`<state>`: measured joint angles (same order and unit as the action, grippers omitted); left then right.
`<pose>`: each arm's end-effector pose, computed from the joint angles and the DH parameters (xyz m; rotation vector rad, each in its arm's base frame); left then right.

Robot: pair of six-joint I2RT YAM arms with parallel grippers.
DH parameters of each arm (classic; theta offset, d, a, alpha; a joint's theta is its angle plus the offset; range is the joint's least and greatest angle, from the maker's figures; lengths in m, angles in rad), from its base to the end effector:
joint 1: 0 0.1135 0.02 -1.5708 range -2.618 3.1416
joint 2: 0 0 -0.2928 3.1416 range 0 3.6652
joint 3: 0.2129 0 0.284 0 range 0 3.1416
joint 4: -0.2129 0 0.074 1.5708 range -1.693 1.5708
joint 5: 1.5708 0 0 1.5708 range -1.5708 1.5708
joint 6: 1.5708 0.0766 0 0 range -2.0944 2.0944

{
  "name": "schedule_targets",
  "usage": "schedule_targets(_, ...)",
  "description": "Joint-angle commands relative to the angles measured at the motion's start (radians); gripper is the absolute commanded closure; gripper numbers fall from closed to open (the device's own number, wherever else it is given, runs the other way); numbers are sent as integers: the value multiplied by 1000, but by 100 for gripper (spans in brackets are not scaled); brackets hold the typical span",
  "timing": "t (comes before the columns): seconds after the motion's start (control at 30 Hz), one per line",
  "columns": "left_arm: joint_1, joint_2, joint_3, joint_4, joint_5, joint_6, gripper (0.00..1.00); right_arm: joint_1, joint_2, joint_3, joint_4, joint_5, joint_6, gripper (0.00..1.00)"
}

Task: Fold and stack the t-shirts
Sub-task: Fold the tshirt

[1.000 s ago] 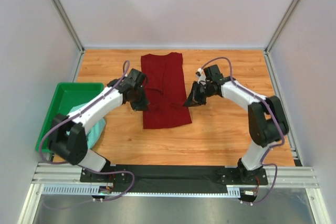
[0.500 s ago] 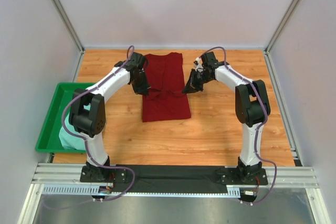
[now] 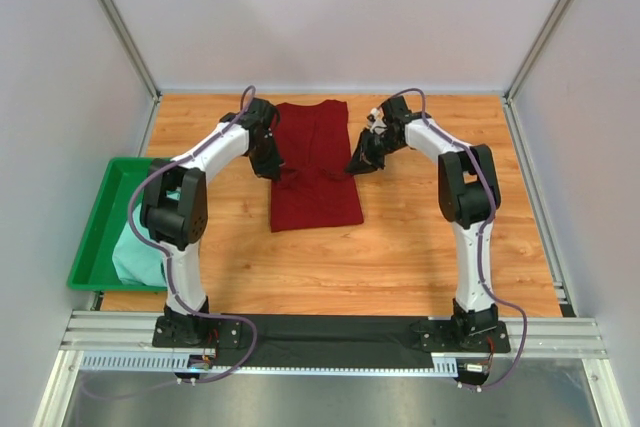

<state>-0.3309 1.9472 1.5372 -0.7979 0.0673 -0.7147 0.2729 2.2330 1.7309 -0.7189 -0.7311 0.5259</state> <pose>0.4329 -0.1542 0.1896 -0.5245 2.7917 -0.3431 0.4842 0.1886 0.1403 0.1693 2.8674 1.2075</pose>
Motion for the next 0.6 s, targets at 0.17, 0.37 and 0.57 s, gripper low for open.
schedule_targets(0.17, -17, -91, 133, -148, -282, 130, 54, -72, 33, 258, -260, 137, -203, 54)
schedule_targets(0.37, -45, -362, -248, 150, 0, 98, 60, 18, -272, -161, 59, 108, -78, 41)
schedule_targets(0.57, -49, -246, -284, 327, 216, 130, 75, 80, -188, -186, 245, -4, 51, 53)
